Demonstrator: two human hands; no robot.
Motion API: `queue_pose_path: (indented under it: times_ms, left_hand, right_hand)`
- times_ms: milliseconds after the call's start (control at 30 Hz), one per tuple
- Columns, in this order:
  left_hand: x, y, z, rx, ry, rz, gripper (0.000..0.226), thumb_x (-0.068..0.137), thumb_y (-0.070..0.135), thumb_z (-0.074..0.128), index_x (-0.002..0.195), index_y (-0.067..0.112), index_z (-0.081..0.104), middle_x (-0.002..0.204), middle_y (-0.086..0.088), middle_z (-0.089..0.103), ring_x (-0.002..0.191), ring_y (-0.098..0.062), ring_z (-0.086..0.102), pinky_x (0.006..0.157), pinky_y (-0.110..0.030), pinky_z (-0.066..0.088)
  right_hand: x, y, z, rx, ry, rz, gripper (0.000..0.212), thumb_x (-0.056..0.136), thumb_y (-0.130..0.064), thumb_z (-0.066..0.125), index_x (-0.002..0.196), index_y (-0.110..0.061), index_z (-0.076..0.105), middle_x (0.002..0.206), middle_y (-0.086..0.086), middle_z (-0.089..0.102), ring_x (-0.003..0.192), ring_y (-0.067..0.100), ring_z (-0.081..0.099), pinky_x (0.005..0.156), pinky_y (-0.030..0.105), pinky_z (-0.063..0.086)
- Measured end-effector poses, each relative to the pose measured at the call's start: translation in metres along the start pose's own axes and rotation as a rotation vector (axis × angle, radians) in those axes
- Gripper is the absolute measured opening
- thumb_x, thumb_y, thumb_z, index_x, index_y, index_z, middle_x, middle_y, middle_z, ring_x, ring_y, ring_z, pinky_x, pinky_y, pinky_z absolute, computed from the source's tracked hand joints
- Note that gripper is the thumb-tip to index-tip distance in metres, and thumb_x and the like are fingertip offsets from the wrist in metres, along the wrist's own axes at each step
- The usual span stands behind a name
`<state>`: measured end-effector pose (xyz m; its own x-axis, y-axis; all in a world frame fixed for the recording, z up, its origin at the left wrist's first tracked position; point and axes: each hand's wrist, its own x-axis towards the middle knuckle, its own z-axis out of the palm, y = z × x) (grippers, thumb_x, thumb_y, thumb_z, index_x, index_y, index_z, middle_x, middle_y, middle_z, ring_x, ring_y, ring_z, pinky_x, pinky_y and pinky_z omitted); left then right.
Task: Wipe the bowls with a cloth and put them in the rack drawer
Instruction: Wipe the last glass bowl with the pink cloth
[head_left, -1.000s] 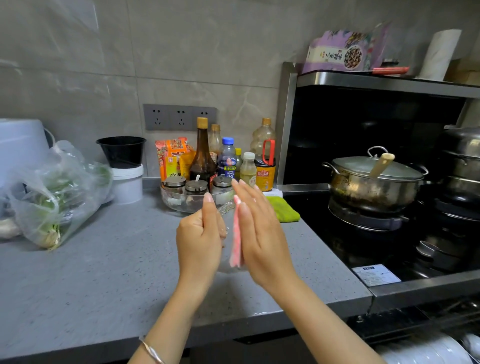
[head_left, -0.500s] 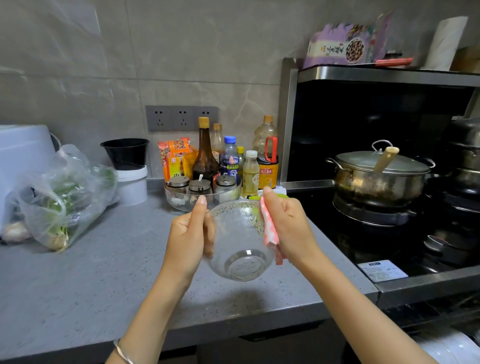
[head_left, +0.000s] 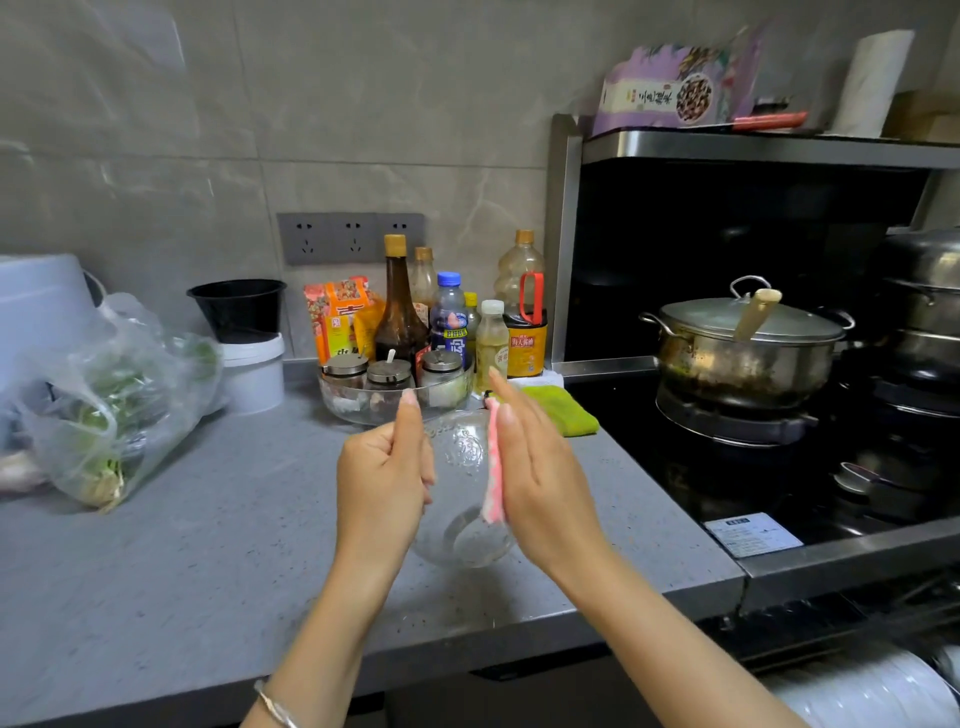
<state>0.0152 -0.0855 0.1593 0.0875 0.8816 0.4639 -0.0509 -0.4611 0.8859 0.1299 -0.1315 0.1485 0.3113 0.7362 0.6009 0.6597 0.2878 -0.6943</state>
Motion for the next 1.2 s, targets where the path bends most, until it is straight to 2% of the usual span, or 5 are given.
queue_pose_path:
  times_ms: [167,367,633,1067,1200]
  left_hand:
    - [-0.011,-0.009,0.017,-0.01,0.126,-0.007,0.064,0.1,0.04,0.038,0.045,0.009,0.051,0.035,0.0,0.047,0.036,-0.011,0.044,0.04,-0.027,0.036]
    - [-0.009,-0.004,0.008,-0.092,0.188,-0.04,0.063,0.102,0.038,0.036,0.048,0.007,0.043,0.033,0.003,0.037,0.031,-0.006,0.037,0.036,-0.016,0.03]
    - [-0.007,-0.001,0.011,-0.099,0.104,-0.007,0.065,0.091,0.052,0.038,0.053,0.005,0.06,0.04,-0.002,0.054,0.038,-0.015,0.05,0.037,-0.022,0.038]
    - [-0.006,0.0,-0.013,-0.2,0.014,-0.144,0.06,0.097,0.044,0.041,0.045,0.013,0.038,0.036,0.005,0.032,0.034,-0.005,0.031,0.036,-0.013,0.029]
    - [-0.007,-0.008,-0.013,-0.228,-0.057,-0.168,0.065,0.097,0.045,0.039,0.039,0.016,0.037,0.038,0.003,0.03,0.037,-0.007,0.029,0.038,-0.015,0.027]
  right_hand:
    - [-0.007,-0.012,0.024,-0.407,0.108,-0.287,0.049,0.101,-0.035,0.023,0.144,-0.021,0.043,0.149,-0.004,0.042,0.142,0.012,0.03,0.115,0.037,0.022]
    - [0.01,-0.007,0.007,0.078,-0.011,-0.027,0.051,0.098,-0.041,0.022,0.146,-0.029,0.035,0.147,-0.019,0.036,0.139,-0.005,0.025,0.118,0.032,0.022]
    - [0.003,-0.02,0.021,-0.399,0.107,-0.366,0.048,0.101,-0.035,0.024,0.139,-0.023,0.05,0.138,-0.004,0.054,0.134,0.017,0.041,0.11,0.043,0.031]
    - [0.012,-0.011,-0.007,0.183,0.025,-0.039,0.058,0.094,-0.058,0.031,0.061,-0.012,0.044,0.054,0.004,0.045,0.053,0.025,0.045,0.053,0.047,0.039]
    - [0.009,-0.017,-0.022,0.315,-0.123,-0.023,0.07,0.098,-0.046,0.037,0.036,-0.015,0.043,0.03,0.0,0.04,0.029,0.017,0.039,0.035,0.017,0.033]
